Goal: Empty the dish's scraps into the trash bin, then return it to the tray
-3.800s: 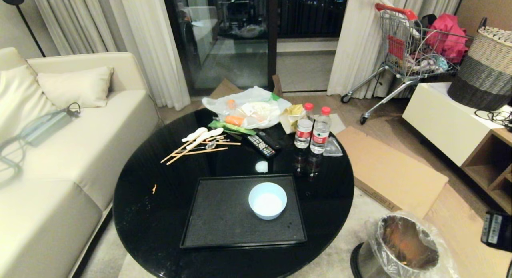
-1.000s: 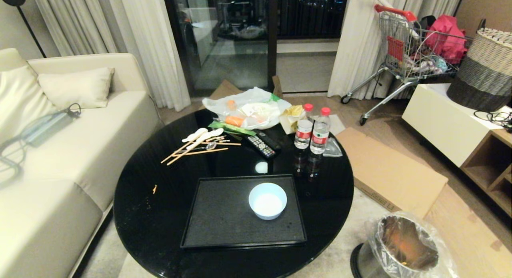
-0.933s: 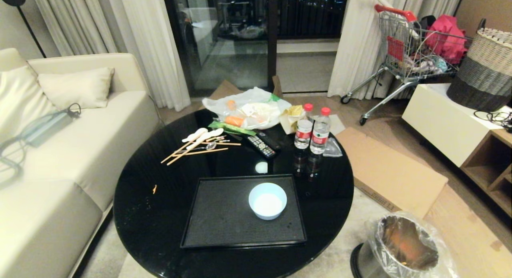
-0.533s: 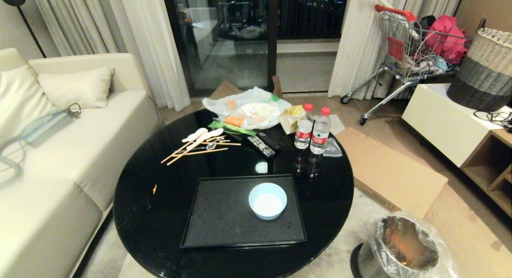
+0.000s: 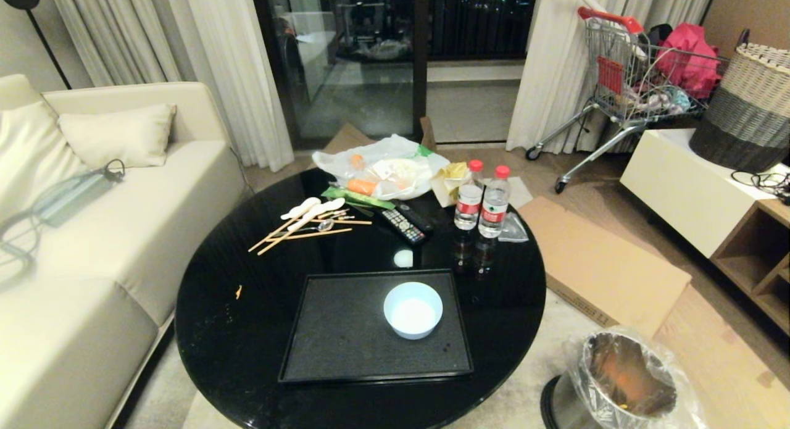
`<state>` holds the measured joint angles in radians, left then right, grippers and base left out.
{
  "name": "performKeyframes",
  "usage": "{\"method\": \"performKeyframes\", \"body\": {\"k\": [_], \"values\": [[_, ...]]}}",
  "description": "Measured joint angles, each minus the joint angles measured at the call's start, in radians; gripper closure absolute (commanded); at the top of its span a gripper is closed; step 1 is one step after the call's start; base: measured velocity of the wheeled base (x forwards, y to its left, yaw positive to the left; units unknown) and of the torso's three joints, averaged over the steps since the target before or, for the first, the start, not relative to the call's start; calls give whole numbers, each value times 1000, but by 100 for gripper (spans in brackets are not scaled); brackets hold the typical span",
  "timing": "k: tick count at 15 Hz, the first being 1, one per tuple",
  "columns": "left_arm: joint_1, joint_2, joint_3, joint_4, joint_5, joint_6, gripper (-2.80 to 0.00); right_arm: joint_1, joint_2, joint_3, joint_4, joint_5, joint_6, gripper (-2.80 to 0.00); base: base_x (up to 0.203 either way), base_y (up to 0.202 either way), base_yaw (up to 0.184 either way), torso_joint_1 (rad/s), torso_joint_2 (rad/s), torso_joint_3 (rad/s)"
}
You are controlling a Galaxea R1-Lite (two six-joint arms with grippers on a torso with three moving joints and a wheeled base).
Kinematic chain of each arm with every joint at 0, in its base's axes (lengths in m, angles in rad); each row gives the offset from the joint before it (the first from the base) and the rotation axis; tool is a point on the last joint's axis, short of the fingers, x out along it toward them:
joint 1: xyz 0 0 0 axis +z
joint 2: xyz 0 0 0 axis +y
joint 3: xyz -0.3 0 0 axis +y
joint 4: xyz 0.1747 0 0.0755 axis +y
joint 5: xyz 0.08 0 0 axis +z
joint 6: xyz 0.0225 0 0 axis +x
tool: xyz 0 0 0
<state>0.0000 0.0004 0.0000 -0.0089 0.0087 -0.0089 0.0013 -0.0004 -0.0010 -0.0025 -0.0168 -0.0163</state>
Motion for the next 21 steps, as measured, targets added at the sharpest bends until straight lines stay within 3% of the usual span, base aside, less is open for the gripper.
{"method": "performKeyframes", "body": {"k": [21], "values": [[0, 0, 0, 0, 0, 0, 0, 0, -1, 0, 0, 0, 0, 0, 0, 0, 0, 0, 0, 0]]}}
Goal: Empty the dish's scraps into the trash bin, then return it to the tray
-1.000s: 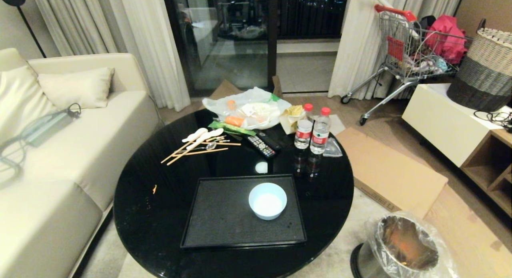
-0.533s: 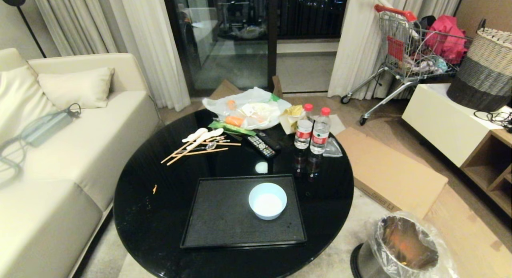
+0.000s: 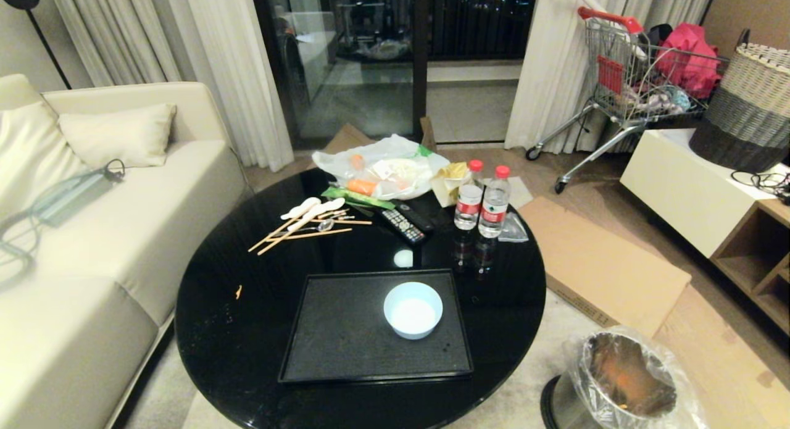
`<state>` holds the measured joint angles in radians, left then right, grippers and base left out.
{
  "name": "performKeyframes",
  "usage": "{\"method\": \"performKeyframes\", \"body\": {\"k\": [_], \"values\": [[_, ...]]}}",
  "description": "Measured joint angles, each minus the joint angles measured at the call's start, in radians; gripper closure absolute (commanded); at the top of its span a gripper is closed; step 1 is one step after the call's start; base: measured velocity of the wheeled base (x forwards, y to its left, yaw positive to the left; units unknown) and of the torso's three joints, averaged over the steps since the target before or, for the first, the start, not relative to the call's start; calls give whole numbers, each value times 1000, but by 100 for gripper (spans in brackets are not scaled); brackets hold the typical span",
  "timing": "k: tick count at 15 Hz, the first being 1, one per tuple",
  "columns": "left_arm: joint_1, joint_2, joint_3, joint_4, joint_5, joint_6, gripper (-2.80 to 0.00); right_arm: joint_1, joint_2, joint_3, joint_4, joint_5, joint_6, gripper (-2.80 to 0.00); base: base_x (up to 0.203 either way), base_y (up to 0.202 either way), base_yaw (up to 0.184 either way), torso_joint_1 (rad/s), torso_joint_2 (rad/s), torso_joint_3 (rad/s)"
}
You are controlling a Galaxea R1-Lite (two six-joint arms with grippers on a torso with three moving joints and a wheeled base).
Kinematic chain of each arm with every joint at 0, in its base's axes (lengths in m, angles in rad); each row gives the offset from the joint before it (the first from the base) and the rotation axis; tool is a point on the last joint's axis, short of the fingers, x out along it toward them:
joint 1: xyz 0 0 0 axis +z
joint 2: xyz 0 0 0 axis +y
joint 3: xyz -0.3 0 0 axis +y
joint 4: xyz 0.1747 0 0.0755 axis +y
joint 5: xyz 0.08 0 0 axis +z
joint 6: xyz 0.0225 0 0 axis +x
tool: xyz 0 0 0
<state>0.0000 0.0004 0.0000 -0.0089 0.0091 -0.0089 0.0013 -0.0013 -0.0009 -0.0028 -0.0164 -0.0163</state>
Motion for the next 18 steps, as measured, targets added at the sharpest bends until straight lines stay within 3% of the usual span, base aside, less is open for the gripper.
{"method": "performKeyframes", "body": {"k": [18], "values": [[0, 0, 0, 0, 0, 0, 0, 0, 0, 0, 0, 0, 0, 0, 0, 0, 0, 0, 0, 0]]}}
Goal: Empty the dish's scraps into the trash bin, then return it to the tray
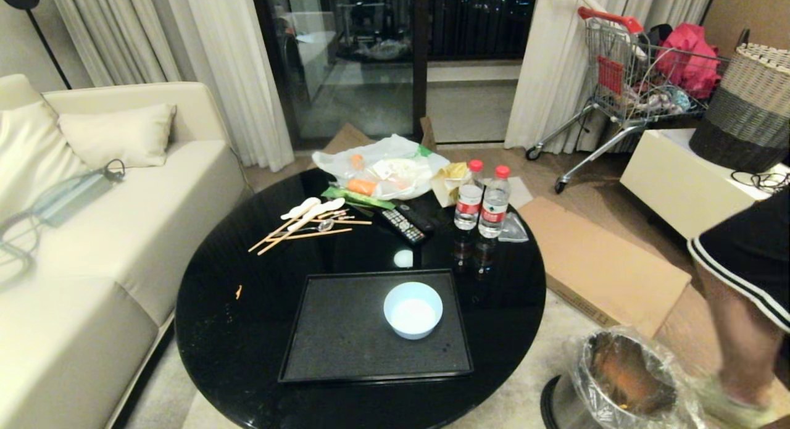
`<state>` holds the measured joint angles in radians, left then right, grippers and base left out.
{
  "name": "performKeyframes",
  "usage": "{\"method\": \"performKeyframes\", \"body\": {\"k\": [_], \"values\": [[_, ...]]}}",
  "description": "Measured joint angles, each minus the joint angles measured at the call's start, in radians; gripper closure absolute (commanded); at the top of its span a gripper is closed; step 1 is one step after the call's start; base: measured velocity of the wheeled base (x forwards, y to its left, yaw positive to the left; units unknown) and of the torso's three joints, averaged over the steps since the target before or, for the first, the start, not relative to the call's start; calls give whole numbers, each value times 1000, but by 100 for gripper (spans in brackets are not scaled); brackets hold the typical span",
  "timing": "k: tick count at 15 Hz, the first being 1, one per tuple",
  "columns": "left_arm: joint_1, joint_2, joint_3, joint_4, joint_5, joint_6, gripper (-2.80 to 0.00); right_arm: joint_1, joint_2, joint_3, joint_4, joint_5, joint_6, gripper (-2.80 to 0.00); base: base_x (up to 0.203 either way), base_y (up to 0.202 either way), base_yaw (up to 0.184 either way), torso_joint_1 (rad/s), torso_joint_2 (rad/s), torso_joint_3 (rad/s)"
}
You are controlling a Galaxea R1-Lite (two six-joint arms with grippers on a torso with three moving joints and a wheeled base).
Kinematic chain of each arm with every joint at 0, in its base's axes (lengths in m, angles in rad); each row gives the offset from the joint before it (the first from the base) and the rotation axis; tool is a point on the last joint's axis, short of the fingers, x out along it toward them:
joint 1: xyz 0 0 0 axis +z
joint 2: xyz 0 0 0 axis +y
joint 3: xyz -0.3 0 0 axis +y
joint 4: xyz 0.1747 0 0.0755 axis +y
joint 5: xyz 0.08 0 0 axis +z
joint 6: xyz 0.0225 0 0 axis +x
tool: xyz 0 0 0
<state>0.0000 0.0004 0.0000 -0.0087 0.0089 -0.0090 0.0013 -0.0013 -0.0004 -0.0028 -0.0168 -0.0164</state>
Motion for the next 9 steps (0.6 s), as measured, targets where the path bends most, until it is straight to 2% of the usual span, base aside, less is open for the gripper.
{"method": "performKeyframes", "body": {"k": [9], "values": [[0, 0, 0, 0, 0, 0, 0, 0, 0, 0, 0, 0, 0, 0, 0, 0, 0, 0, 0, 0]]}}
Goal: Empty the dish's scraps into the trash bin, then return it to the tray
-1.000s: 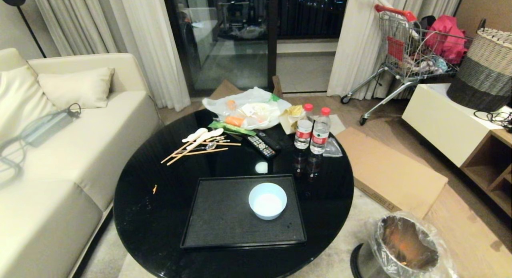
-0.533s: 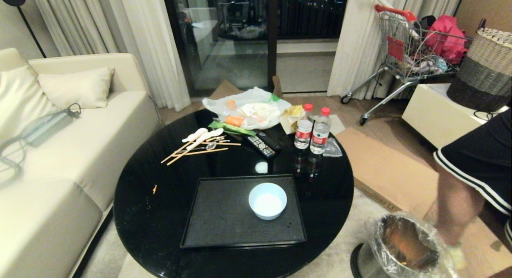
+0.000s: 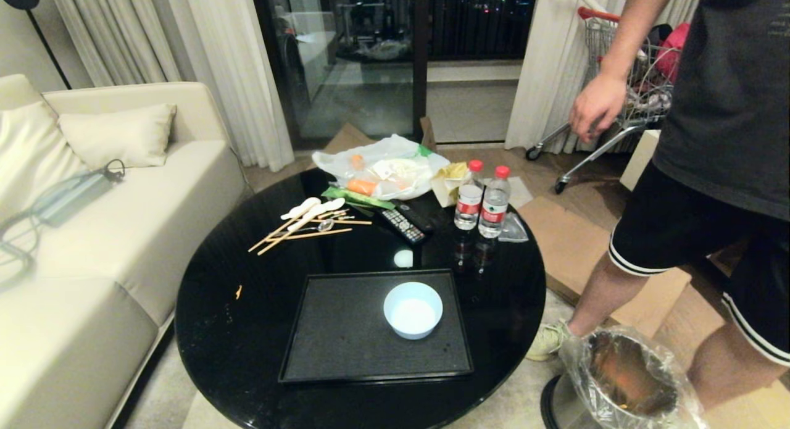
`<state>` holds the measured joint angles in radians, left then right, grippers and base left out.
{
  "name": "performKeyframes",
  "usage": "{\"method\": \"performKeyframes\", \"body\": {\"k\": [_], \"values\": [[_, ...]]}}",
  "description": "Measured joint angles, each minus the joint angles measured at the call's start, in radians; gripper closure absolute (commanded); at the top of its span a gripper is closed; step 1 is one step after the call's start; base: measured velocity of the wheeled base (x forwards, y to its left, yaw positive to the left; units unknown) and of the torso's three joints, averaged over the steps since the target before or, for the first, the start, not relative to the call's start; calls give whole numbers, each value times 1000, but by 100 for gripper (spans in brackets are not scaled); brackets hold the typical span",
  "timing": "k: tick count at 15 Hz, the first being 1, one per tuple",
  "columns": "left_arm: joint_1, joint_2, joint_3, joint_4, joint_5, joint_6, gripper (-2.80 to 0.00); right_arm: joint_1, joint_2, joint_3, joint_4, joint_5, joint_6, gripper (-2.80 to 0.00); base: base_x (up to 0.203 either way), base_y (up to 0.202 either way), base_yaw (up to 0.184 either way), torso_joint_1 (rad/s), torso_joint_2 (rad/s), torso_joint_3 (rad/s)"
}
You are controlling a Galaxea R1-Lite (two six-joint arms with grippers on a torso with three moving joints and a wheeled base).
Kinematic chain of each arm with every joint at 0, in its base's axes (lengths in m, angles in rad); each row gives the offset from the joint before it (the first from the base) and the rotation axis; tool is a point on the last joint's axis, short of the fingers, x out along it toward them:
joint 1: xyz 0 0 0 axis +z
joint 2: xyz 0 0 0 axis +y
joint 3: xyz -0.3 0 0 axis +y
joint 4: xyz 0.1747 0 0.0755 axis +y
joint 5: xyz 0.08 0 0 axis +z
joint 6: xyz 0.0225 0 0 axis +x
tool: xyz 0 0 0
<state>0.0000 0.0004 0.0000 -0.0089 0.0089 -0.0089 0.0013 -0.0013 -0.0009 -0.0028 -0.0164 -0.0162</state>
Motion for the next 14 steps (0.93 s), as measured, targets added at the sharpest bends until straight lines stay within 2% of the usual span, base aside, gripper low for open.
{"method": "performKeyframes", "body": {"k": [14], "values": [[0, 0, 0, 0, 0, 0, 0, 0, 0, 0, 0, 0, 0, 0, 0, 0, 0, 0, 0, 0]]}}
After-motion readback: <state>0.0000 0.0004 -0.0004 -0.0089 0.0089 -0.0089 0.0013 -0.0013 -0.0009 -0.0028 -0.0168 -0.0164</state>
